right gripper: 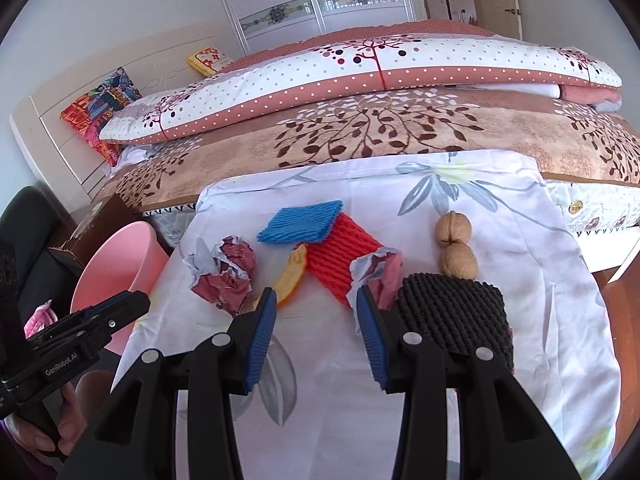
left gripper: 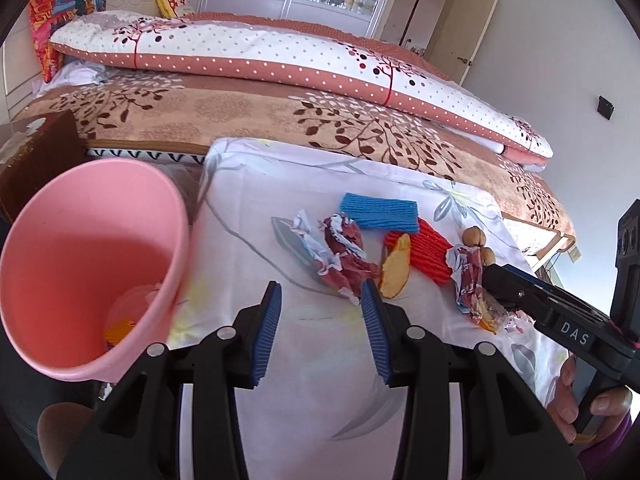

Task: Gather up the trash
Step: 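Grasp the crumpled silver-red candy wrapper with the left tool, then grasp the blue foam mesh sleeve with the right tool while the left tool lifts the wrapper, then carry the wrapper and blue foam sleeve over the pink bin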

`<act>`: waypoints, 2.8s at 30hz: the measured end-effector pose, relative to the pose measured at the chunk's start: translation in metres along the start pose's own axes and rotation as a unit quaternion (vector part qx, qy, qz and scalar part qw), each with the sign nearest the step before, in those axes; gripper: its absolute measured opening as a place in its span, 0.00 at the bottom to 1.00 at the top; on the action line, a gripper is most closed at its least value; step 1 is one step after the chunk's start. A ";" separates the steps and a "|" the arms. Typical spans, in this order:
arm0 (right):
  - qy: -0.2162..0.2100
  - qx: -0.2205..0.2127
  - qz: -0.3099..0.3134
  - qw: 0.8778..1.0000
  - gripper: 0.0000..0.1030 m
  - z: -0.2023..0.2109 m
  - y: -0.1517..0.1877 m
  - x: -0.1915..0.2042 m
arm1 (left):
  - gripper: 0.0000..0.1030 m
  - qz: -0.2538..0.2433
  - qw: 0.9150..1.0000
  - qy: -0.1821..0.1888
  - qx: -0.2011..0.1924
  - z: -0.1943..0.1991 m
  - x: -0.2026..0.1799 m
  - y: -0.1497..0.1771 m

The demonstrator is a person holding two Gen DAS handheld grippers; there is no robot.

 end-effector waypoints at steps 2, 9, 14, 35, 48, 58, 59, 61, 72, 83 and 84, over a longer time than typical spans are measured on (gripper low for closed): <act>0.001 0.002 -0.005 1.000 0.40 -0.002 -0.001 -0.005 | 0.40 0.006 1.000 0.001 0.010 -0.015 -0.003 -0.002; 0.002 0.009 -0.007 1.000 0.40 -0.011 -0.007 -0.013 | 0.40 0.019 0.999 -0.016 0.040 -0.055 -0.002 -0.003; -0.004 0.016 -0.004 1.000 0.40 -0.021 -0.012 -0.006 | 0.26 0.030 0.999 -0.012 0.041 -0.064 -0.001 -0.004; 0.032 0.067 -0.063 0.995 0.39 -0.117 -0.040 0.018 | 0.06 0.034 0.999 0.007 -0.018 -0.027 0.023 -0.008; 0.009 0.034 -0.044 0.998 0.05 -0.080 -0.034 0.035 | 0.06 0.048 0.998 0.004 -0.035 -0.009 0.034 -0.008; -0.022 -0.015 0.009 1.000 0.05 -0.021 -0.039 0.081 | 0.06 0.066 0.995 -0.015 -0.076 0.034 0.048 -0.019; -0.026 -0.016 0.015 0.999 0.05 -0.017 -0.038 0.088 | 0.06 0.067 0.994 -0.019 -0.081 0.038 0.051 -0.020; -0.033 -0.018 0.026 0.999 0.05 -0.013 -0.036 0.100 | 0.06 0.068 0.993 -0.030 -0.090 0.048 0.057 -0.021; -0.063 0.003 0.105 0.992 0.05 -0.021 -0.008 0.180 | 0.06 0.098 0.985 -0.098 -0.108 0.090 0.114 -0.009; -0.069 0.030 0.182 0.980 0.05 -0.045 0.024 0.235 | 0.06 0.128 0.978 -0.148 -0.077 0.091 0.162 0.017; -0.069 0.032 0.187 0.979 0.05 -0.047 0.026 0.239 | 0.06 0.129 0.977 -0.151 -0.074 0.090 0.164 0.019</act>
Point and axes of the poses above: each gripper's, at about its wrist camera, not at the fingertips, and z roughly against the way its jaws point, x to its left, y to its underside, the point moved 9 cm from there along -z, roughly the way its jaws point, and after that the axes turned 8 degrees about -z, right-handed, at the moved point
